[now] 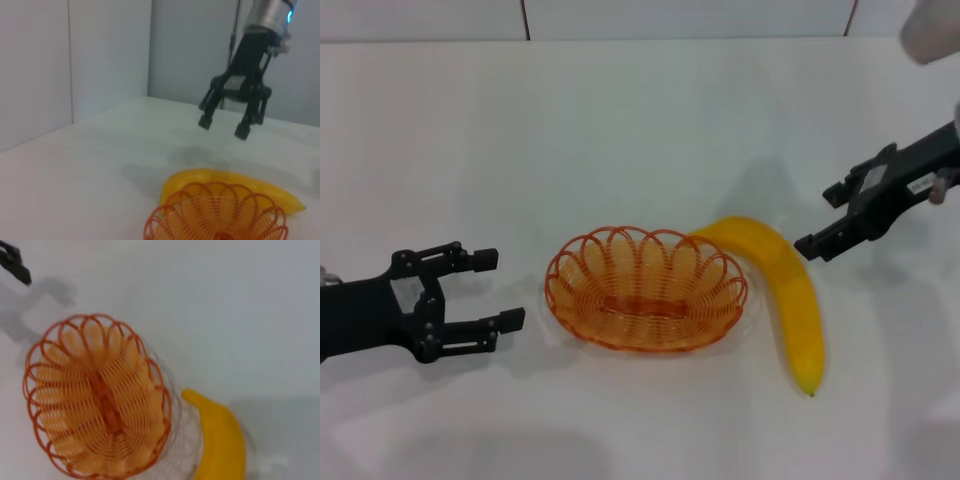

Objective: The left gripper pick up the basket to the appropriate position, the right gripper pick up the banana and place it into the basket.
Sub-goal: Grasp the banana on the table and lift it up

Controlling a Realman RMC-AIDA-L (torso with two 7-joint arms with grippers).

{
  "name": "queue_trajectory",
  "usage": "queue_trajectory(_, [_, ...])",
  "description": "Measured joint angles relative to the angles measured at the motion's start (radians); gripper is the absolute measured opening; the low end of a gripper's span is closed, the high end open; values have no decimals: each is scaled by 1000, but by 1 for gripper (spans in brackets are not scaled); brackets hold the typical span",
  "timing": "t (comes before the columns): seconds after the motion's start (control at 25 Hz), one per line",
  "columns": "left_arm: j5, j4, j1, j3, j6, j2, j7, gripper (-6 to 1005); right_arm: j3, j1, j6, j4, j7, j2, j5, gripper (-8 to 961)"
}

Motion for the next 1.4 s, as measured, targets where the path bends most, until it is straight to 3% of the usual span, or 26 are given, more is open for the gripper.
queue_trajectory(1.0, [-2,-2,-8,-18,0,1,-8,829,-100,51,219,313,37,0,-4,790])
queue_trajectory(1.4, [-3,-4,-8,-19,0,2,-8,829,-107,57,231,337,40,0,3,786])
